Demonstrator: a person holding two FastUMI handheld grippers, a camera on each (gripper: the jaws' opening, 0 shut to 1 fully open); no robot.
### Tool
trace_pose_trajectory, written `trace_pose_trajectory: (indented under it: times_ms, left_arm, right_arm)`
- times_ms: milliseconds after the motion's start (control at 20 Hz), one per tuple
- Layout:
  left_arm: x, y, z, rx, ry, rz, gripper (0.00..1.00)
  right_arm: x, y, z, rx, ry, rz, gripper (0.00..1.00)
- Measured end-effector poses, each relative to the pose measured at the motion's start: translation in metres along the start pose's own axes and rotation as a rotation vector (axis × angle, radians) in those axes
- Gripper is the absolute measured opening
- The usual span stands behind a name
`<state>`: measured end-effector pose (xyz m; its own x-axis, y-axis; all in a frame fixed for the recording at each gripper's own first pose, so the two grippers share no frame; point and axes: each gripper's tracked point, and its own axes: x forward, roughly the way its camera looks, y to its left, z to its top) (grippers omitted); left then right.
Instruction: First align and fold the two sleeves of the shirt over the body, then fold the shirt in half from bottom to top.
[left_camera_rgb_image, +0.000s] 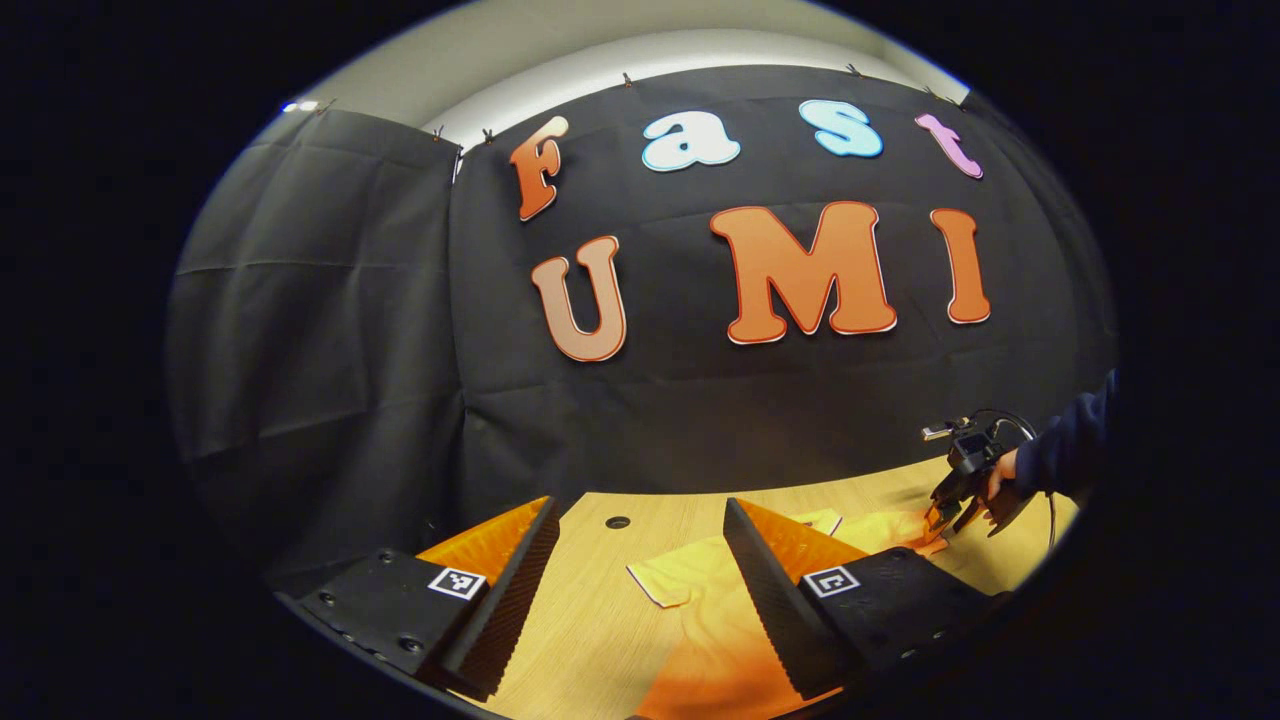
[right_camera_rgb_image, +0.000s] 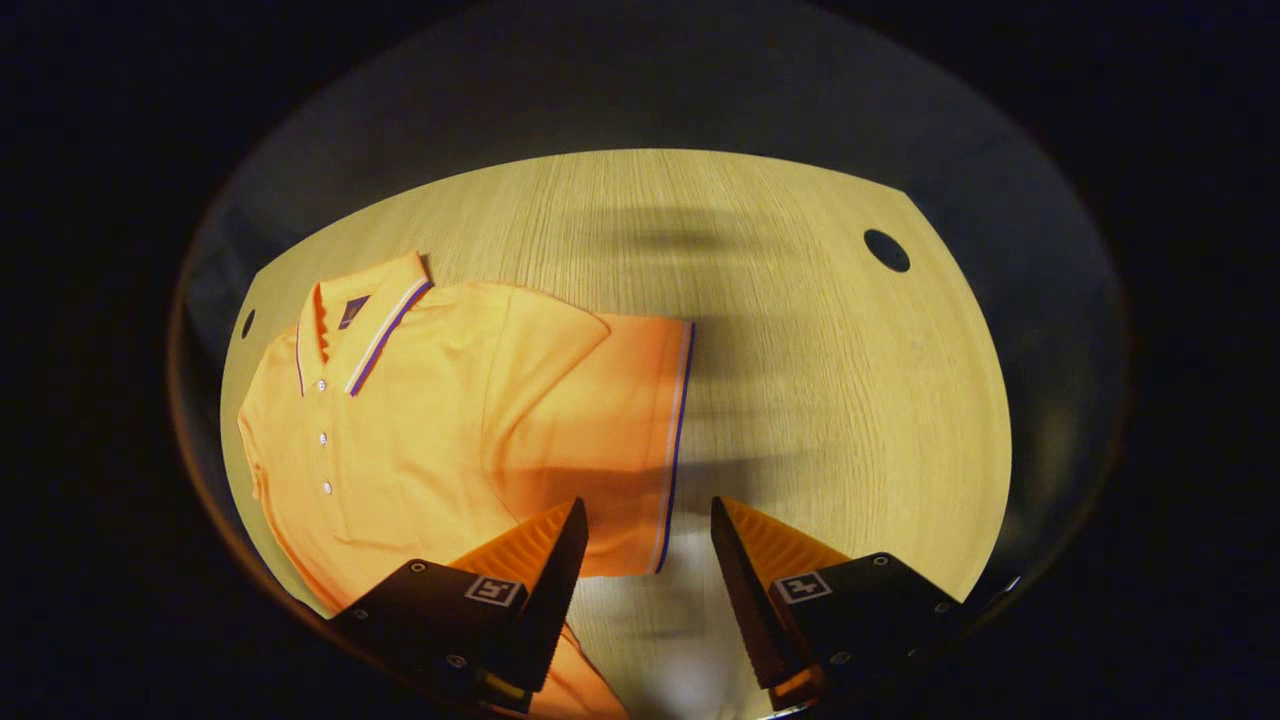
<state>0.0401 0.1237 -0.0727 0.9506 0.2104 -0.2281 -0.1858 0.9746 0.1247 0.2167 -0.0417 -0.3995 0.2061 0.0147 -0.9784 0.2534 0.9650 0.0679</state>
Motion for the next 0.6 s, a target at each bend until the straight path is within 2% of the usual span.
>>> trace_pose_trajectory:
  times_ms: [50,100,250,300,400,450,500,550,600]
  left_arm:
    - [-0.001,-0.002,-0.002,0.007,0.004,-0.003,0.99]
    - [0.000,-0.003,-0.003,0.014,0.009,-0.004,0.99]
    - [0.005,-0.006,-0.010,0.018,0.031,-0.015,0.99]
    - [0.006,-0.007,-0.015,0.014,0.040,-0.021,0.99]
    - [0.010,-0.009,-0.019,-0.003,0.053,-0.030,0.99]
    - [0.011,-0.010,-0.020,-0.007,0.057,-0.034,0.99]
    - [0.012,-0.010,-0.021,-0.007,0.058,-0.038,0.99]
    - [0.011,-0.010,-0.019,-0.006,0.055,-0.039,0.99]
    - [0.011,-0.009,-0.020,-0.008,0.052,-0.040,0.99]
  right_arm:
    - [0.005,-0.001,-0.002,-0.008,0.012,-0.004,0.71]
    - [0.007,0.001,-0.007,-0.023,0.035,0.014,0.70]
    - [0.006,0.008,0.001,-0.019,0.009,0.022,0.55]
    - [0.008,0.010,0.002,-0.036,-0.005,0.030,0.54]
    - [0.008,0.016,0.004,-0.045,-0.027,0.031,0.34]
    - [0.007,0.018,0.007,-0.042,-0.038,0.031,0.15]
    - [0.005,0.021,0.009,-0.031,-0.042,0.044,0.16]
    - [0.002,0.028,0.010,-0.008,-0.034,0.078,0.10]
    - [0.000,0.031,0.015,0.025,-0.048,0.093,0.10]
